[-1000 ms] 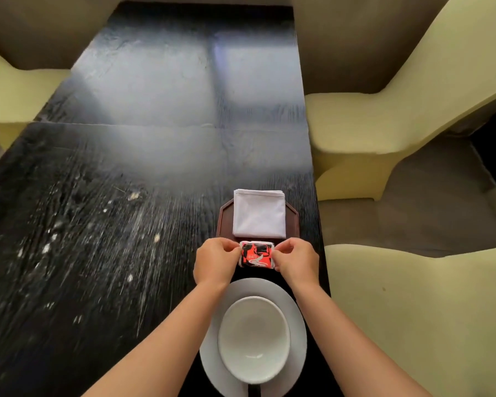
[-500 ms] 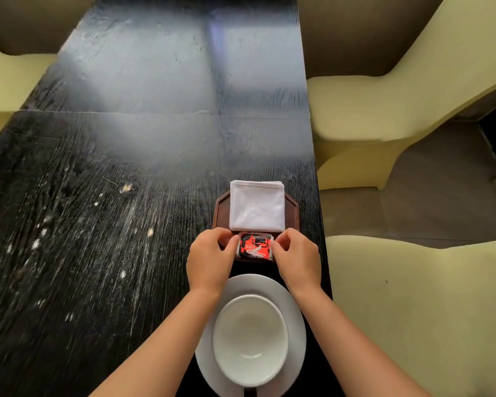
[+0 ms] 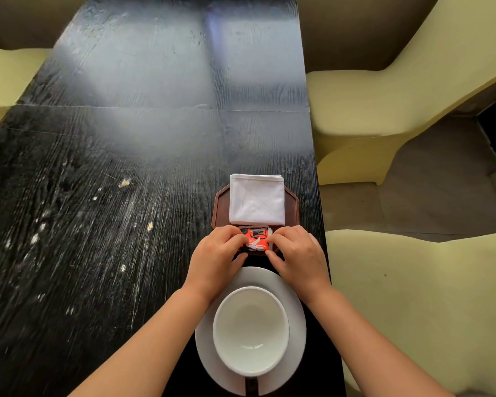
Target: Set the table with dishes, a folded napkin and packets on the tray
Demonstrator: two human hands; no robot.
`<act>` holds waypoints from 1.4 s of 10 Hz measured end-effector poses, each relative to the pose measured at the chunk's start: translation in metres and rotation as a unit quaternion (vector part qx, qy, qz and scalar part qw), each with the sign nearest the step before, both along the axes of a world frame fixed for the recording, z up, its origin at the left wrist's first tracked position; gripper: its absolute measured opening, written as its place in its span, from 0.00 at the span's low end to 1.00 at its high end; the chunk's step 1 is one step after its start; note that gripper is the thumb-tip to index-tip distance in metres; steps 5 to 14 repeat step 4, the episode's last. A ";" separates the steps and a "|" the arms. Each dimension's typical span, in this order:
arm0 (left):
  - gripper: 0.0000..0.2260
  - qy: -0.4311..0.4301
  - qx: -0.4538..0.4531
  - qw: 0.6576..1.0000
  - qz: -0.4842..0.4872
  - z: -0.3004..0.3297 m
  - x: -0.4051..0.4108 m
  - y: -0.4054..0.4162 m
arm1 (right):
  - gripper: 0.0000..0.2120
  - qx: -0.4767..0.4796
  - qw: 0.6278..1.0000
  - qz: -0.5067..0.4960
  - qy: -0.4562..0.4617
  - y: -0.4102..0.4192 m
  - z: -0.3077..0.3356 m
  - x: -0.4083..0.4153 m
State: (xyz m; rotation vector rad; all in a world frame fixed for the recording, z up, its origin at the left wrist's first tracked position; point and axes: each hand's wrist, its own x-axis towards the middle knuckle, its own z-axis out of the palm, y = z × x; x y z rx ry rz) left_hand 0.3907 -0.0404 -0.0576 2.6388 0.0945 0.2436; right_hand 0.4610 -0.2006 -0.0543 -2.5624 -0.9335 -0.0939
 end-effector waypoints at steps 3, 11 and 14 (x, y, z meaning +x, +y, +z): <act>0.08 0.018 0.009 1.000 -0.020 0.018 -0.003 0.004 | 0.06 -0.041 0.999 -0.012 0.016 0.002 0.015 -0.004; 0.10 0.046 0.034 0.997 -0.043 0.048 0.002 0.012 | 0.09 -0.086 0.995 -0.005 0.046 0.008 0.039 0.002; 0.10 0.046 0.034 0.997 -0.043 0.048 0.002 0.012 | 0.09 -0.086 0.995 -0.005 0.046 0.008 0.039 0.002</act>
